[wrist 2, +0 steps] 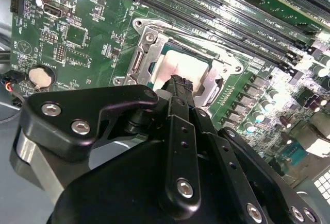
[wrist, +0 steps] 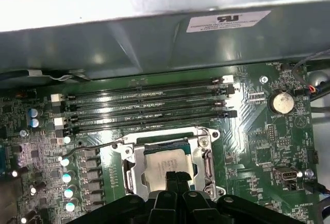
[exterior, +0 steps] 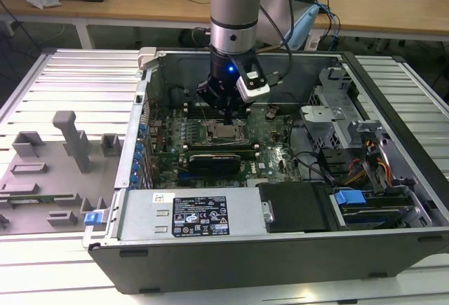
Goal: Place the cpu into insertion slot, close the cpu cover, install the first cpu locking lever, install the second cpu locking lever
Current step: 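Close the cpu cover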
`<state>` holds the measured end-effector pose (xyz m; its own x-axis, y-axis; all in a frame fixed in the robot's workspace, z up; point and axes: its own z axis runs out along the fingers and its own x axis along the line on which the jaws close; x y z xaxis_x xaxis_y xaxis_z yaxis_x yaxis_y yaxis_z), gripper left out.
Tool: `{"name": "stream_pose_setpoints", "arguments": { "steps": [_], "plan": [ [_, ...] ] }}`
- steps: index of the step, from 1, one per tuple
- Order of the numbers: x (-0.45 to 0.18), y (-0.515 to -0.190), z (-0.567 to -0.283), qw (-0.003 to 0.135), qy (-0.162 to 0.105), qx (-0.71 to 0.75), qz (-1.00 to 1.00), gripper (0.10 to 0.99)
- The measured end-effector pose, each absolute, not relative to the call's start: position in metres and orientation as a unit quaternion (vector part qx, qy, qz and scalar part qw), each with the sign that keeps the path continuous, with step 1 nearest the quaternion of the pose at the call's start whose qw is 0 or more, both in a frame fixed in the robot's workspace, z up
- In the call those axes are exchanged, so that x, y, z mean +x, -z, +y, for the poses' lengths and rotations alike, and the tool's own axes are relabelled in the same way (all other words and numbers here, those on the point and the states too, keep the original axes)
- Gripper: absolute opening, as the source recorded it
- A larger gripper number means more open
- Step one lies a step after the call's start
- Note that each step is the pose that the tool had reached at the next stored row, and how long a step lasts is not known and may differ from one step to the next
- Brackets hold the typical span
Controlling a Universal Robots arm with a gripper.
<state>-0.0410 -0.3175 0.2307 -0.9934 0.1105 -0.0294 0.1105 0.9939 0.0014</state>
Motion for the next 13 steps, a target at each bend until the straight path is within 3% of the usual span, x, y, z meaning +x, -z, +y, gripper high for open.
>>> {"name": "stream_pose_setpoints", "arguments": {
  "steps": [13],
  "plan": [
    [-0.0478, -0.2284, -0.3175, 0.015, -0.001, 0.007, 1.000, 0.106]
  ]
}}
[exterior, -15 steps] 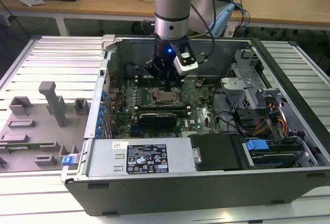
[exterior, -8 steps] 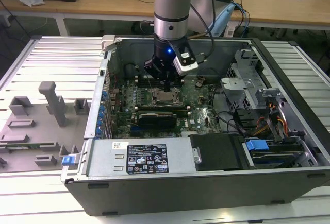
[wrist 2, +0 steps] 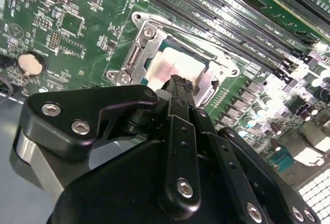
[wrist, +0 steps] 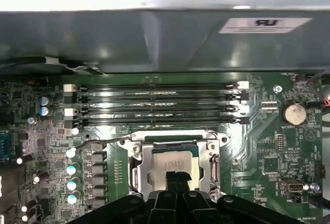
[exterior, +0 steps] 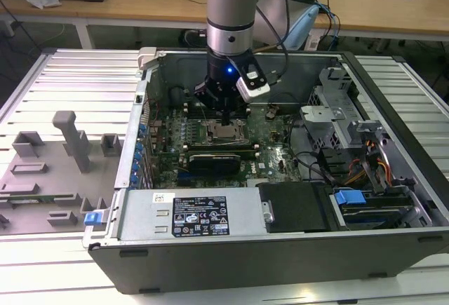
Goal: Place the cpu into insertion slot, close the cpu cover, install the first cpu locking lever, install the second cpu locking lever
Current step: 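Close the cpu cover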
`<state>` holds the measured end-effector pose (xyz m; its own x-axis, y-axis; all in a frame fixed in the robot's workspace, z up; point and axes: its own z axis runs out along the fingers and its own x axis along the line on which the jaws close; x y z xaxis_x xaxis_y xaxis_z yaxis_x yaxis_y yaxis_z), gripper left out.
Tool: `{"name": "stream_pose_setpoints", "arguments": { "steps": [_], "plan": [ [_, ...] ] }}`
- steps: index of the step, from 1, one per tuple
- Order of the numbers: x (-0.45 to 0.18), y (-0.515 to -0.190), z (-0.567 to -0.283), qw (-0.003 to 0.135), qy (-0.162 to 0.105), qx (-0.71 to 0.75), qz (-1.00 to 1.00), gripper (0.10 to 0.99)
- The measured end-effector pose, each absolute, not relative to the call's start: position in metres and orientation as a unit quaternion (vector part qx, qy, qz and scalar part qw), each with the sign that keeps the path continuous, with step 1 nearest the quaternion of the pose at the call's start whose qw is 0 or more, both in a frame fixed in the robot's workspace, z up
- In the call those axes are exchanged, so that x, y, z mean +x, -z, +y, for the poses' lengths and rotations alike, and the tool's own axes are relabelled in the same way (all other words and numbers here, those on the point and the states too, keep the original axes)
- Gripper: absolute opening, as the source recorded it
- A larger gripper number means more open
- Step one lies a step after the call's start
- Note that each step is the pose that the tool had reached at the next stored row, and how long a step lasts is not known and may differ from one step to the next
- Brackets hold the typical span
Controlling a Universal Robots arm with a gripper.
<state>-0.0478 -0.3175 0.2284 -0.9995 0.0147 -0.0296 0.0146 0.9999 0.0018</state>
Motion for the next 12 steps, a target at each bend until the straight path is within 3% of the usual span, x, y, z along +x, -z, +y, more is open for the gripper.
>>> {"name": "stream_pose_setpoints", "arguments": {
  "steps": [12],
  "plan": [
    [-0.060, -0.221, -0.319, 0.015, -0.001, -0.007, 1.000, 0.106]
  ]
}}
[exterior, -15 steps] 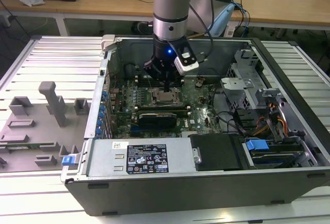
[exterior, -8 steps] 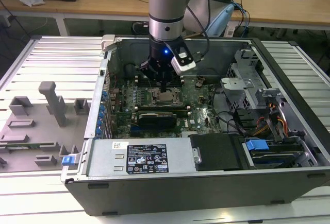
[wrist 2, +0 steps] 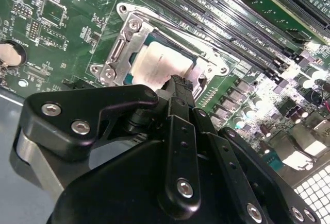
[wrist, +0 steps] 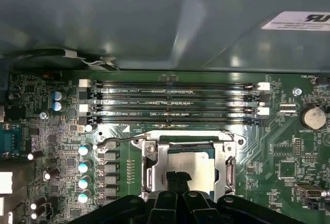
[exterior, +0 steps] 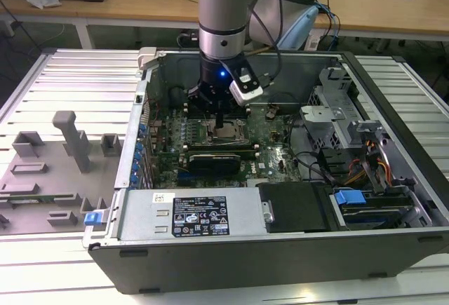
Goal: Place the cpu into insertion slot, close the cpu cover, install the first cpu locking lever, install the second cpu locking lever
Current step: 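Close the cpu cover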
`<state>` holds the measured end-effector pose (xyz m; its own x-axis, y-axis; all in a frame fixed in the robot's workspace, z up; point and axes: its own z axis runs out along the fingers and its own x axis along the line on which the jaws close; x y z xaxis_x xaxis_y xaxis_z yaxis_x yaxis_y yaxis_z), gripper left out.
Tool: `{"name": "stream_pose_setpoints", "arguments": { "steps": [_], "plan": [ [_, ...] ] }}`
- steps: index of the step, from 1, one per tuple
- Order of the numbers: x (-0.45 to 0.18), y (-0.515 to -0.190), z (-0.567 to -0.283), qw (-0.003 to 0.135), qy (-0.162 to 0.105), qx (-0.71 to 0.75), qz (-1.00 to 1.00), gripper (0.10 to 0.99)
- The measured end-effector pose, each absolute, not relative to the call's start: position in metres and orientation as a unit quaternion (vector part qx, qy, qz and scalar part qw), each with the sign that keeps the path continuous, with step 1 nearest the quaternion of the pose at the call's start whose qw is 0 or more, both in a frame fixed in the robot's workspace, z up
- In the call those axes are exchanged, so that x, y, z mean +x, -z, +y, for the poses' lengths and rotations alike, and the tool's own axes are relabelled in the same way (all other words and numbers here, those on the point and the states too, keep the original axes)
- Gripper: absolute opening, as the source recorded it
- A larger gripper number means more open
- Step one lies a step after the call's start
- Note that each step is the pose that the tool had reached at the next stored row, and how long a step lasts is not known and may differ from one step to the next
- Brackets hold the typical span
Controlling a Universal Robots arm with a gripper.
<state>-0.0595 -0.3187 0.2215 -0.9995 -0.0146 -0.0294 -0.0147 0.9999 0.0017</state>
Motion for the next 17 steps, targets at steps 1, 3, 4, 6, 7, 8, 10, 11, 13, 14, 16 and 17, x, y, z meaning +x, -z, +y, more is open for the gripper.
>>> {"name": "stream_pose_setpoints", "arguments": {
  "steps": [1, 3, 4, 6, 7, 8, 10, 11, 13, 14, 16, 17],
  "plan": [
    [-0.061, -0.221, -0.319, 0.015, -0.001, -0.008, 1.000, 0.106],
    [-0.063, -0.220, -0.319, 0.015, -0.001, -0.010, 1.000, 0.106],
    [-0.065, -0.219, -0.319, 0.015, -0.001, -0.012, 1.000, 0.106],
    [-0.067, -0.217, -0.319, 0.015, -0.001, -0.015, 1.000, 0.106],
    [-0.067, -0.216, -0.319, 0.015, -0.001, -0.016, 1.000, 0.106],
    [-0.068, -0.215, -0.319, 0.015, -0.001, -0.018, 1.000, 0.106],
    [-0.069, -0.213, -0.320, 0.015, -0.001, -0.022, 1.000, 0.106],
    [-0.069, -0.212, -0.320, 0.015, -0.001, -0.023, 1.000, 0.106],
    [-0.070, -0.210, -0.320, 0.015, -0.001, -0.027, 1.000, 0.106],
    [-0.071, -0.209, -0.320, 0.015, -0.001, -0.029, 0.999, 0.106],
    [-0.073, -0.208, -0.320, 0.015, -0.001, -0.031, 0.999, 0.106],
    [-0.073, -0.207, -0.320, 0.015, -0.001, -0.033, 0.999, 0.106]
  ]
}}
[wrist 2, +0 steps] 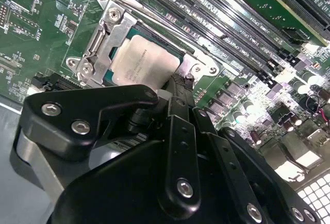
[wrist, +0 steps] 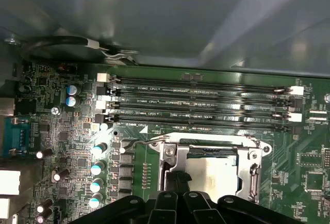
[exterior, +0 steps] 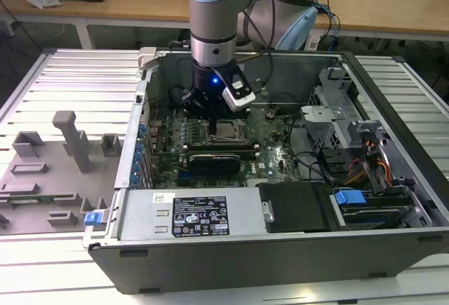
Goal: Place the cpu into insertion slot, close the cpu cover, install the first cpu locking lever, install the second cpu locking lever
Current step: 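Close the cpu cover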
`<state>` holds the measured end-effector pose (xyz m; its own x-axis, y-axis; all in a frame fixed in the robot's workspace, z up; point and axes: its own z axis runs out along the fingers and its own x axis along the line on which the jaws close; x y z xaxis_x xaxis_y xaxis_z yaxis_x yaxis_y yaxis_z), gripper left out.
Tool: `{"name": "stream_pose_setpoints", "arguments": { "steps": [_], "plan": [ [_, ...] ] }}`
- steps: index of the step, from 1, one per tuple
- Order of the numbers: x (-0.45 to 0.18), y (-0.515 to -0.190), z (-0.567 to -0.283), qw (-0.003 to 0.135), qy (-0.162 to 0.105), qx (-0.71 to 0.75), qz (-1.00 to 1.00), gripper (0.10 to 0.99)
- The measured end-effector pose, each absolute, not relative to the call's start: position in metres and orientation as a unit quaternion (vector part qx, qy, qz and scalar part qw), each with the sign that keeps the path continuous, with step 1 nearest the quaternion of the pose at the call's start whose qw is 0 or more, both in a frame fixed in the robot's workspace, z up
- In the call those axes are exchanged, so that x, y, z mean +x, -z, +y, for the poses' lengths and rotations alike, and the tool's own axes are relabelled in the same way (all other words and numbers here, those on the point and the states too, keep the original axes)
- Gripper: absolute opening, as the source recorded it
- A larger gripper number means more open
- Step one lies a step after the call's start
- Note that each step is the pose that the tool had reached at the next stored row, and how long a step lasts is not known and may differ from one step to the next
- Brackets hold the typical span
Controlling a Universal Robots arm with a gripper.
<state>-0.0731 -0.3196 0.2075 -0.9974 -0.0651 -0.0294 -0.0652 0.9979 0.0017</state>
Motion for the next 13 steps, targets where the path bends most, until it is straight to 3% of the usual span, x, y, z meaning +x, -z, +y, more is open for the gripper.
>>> {"name": "stream_pose_setpoints", "arguments": {
  "steps": [13],
  "plan": [
    [-0.0731, -0.2119, -0.3196, 0.015, -0.001, -0.038, 0.999, 0.106]
  ]
}}
